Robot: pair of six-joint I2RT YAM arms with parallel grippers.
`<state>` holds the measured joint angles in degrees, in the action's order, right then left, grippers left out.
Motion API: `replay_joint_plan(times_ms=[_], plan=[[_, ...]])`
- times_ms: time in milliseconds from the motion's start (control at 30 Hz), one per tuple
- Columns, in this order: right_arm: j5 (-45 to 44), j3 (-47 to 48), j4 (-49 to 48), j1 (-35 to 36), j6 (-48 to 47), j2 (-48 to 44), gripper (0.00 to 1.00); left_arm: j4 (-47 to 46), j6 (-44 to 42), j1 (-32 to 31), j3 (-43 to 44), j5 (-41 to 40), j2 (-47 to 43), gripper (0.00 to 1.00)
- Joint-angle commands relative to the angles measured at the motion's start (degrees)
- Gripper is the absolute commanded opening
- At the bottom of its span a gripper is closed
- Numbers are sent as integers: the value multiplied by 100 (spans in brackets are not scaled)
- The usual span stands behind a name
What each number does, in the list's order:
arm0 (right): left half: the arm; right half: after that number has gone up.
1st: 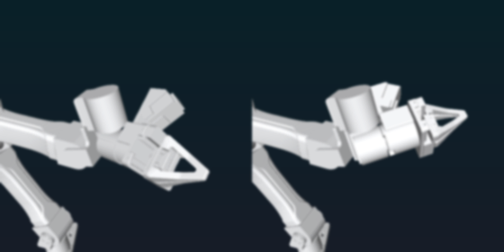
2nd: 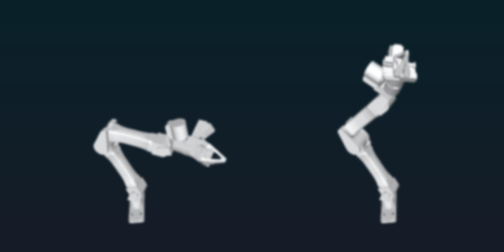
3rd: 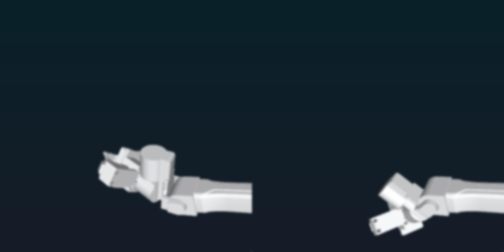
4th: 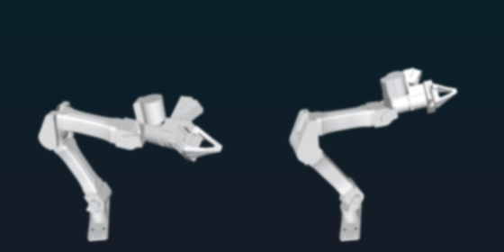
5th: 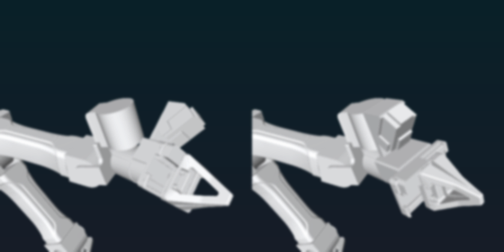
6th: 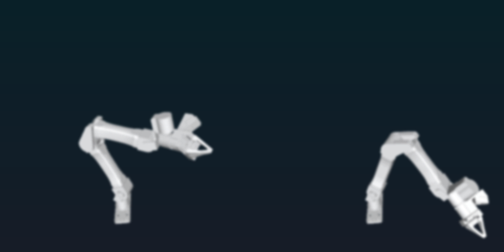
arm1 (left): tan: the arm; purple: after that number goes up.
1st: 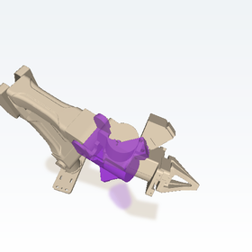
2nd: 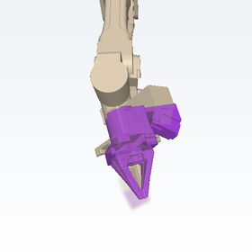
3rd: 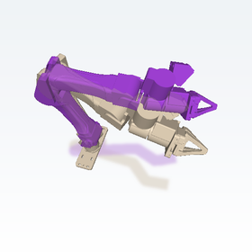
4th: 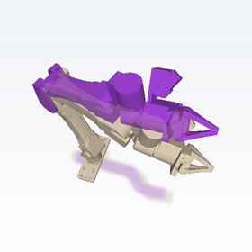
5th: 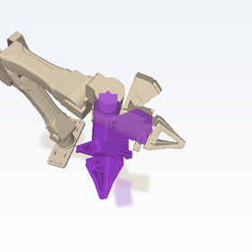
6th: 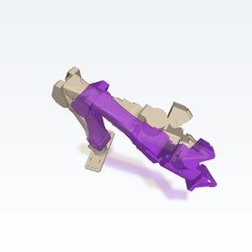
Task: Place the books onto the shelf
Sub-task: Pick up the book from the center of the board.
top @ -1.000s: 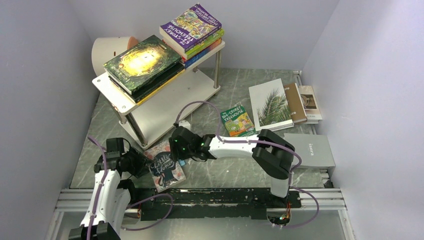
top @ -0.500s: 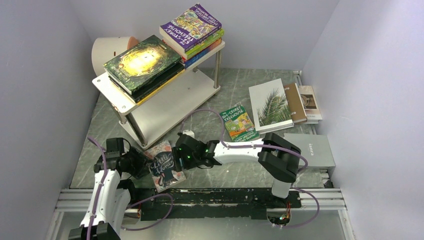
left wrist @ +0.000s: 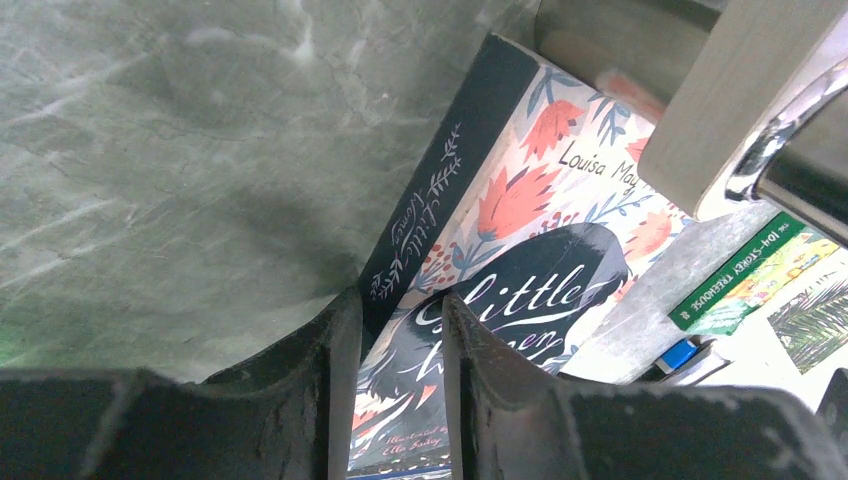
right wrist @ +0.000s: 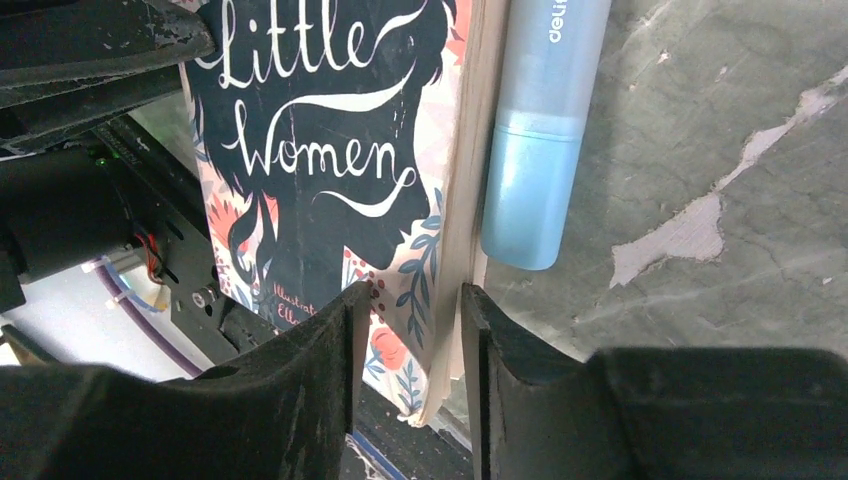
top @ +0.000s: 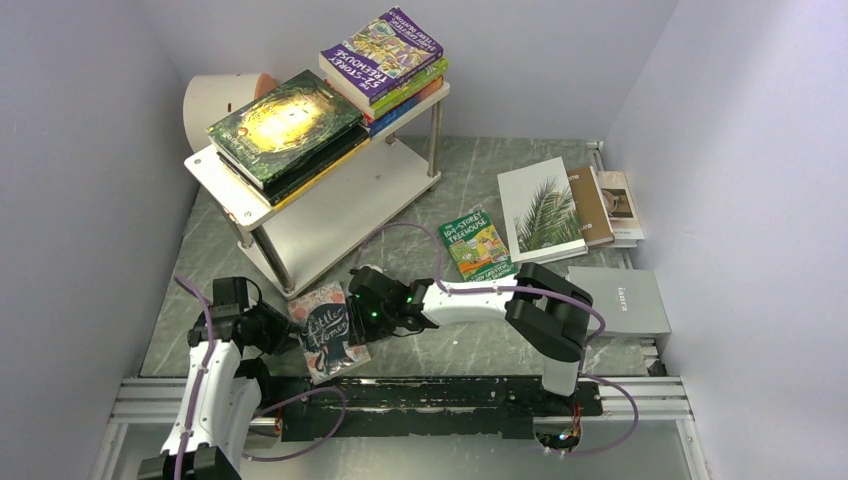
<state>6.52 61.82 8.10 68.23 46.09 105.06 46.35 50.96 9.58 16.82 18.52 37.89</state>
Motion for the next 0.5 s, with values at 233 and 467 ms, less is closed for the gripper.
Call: replay_joint_plan(times_ms=[233,467], plan=[[357,71,-1973,-208,592,-268,38,-76,168,-35,-69,503,-35,34],[406,52,-1964,-252,873,8,46,-70,152,-35,-48,490,-34,34]])
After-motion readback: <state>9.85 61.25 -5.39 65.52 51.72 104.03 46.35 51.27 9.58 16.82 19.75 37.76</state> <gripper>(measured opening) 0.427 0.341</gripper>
